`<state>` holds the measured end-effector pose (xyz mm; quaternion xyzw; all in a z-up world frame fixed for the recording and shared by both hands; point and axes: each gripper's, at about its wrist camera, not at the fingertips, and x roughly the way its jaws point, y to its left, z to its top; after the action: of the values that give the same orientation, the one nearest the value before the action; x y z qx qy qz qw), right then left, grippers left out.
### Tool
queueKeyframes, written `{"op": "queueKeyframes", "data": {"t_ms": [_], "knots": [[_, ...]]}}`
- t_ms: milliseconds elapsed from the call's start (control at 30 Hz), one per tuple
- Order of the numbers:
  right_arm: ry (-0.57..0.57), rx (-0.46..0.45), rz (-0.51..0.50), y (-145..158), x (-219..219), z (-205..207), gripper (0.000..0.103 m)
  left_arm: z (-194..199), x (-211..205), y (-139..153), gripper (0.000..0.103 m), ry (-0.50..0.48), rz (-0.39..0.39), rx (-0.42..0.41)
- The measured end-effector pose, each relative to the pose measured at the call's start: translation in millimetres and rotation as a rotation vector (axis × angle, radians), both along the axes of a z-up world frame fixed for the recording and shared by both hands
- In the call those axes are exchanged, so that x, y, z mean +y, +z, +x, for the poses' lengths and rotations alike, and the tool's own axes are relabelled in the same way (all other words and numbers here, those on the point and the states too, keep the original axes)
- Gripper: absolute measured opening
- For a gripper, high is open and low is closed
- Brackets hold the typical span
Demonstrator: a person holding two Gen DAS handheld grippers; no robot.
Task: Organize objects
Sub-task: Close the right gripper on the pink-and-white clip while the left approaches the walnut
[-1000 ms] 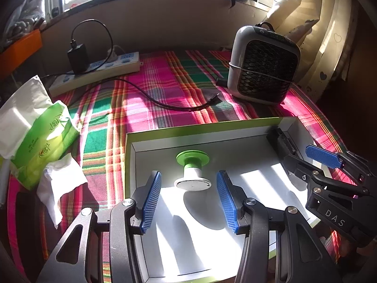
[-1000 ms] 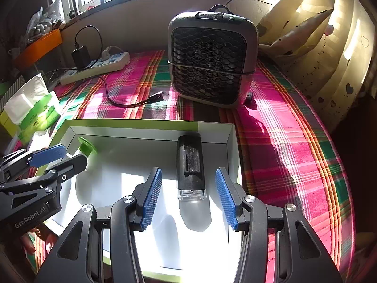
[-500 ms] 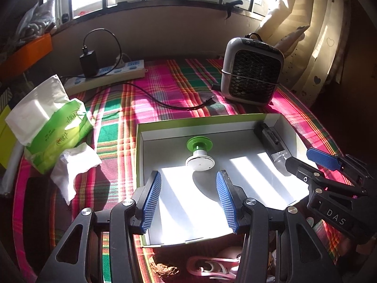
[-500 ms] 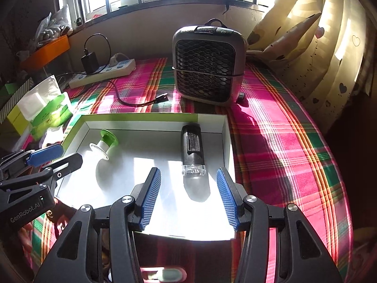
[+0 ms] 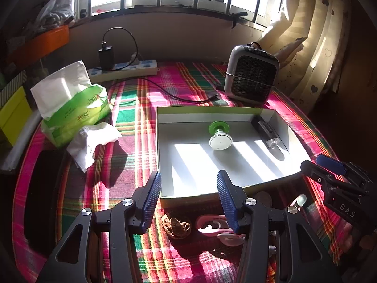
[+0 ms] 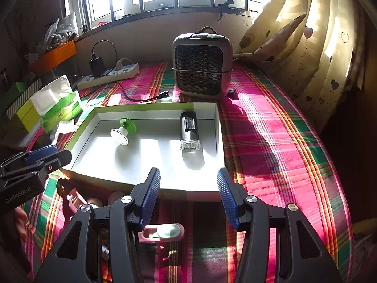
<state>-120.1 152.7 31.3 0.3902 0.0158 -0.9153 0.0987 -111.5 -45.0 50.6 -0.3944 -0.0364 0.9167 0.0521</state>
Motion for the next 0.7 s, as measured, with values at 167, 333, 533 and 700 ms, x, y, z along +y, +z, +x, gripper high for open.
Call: {"op": "queueKeyframes", "data": {"t_ms": [167,333,533,700], "knots": [[0.000,-0.007,-0.011,-3.9,1.3,12.6,0.051,17.5,-13.9,-1.1,0.047,0.019,0.030,0.007],[0.002,-0.014,-0.005,-11.7,0.6,22.4,0.051,30.3,-28.4,-4.2,0.047,0.051,0.038,0.002],[-0.002,-0.027,0.002,-18.3,0.0,27.0,0.053,36.0,-44.8,-18.9,0.047,0.081,0.077,-0.034],[-0.007,-0.040,0.014,-23.1,-3.1,26.0,0.057,37.8,-50.1,-29.7,0.047,0.085,0.114,-0.070]]}}
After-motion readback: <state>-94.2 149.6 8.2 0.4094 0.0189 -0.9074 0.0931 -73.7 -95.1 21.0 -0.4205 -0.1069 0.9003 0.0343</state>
